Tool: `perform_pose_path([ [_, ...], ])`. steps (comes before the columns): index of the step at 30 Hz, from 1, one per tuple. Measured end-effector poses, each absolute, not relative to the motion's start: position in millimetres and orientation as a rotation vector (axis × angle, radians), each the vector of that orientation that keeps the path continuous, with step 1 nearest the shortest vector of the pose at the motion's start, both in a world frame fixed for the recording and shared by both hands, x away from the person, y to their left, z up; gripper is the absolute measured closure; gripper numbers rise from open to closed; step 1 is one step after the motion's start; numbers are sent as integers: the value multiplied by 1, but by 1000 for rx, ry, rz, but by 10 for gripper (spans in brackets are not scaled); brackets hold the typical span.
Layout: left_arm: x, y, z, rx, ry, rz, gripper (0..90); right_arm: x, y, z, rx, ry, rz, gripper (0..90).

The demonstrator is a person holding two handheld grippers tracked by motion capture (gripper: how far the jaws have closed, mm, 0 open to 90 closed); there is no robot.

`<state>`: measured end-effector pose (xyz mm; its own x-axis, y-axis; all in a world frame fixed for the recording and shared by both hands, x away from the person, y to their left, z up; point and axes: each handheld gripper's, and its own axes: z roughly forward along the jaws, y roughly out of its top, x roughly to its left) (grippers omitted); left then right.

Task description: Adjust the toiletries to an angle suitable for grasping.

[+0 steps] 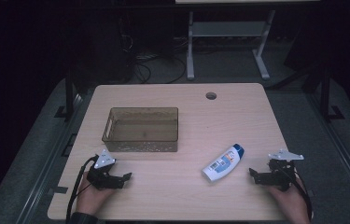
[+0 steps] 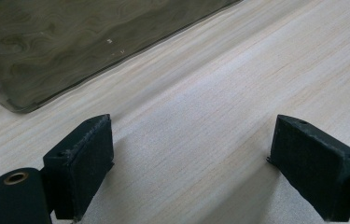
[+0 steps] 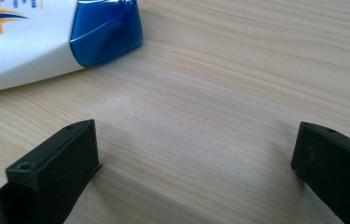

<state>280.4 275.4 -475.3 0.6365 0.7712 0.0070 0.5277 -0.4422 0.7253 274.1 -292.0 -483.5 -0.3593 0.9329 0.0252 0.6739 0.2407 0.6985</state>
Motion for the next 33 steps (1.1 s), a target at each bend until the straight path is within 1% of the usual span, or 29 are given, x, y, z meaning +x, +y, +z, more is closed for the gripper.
perform_pose_path([
  [6, 280, 275, -475, 2148, 1009, 442, 124, 274, -292, -483, 1473, 2123, 886, 1],
  [8, 280, 275, -475, 2148, 1009, 442, 124, 273, -292, -483, 1473, 2122, 886, 14],
  [9, 280, 275, -475, 2148, 1009, 442, 124, 272, -292, -483, 1475, 2114, 890, 47],
  [10, 280, 275, -475, 2148, 1009, 442, 124, 270, -293, -482, 1471, 2113, 894, 108],
  [11, 280, 275, -475, 2148, 1009, 442, 124, 270, -293, -482, 1471, 2113, 894, 108],
  [12, 280, 275, -475, 2148, 1009, 442, 124, 269, -293, -478, 1474, 2127, 888, 221],
  [14, 280, 275, -475, 2148, 1009, 441, 124, 268, -293, -473, 1485, 2142, 870, 341],
  [15, 280, 275, -475, 2148, 1009, 442, 124, 267, -293, -472, 1483, 2156, 877, 428],
  [17, 281, 275, -475, 2147, 1010, 443, 125, 265, -293, -466, 1483, 2156, 914, 530],
  [26, 280, 275, -475, 2147, 1010, 443, 125, 268, -290, -458, 1477, 2262, 1010, 885],
  [33, 281, 275, -475, 2147, 1010, 443, 125, 275, -282, -451, 1412, 2320, 1009, 897],
])
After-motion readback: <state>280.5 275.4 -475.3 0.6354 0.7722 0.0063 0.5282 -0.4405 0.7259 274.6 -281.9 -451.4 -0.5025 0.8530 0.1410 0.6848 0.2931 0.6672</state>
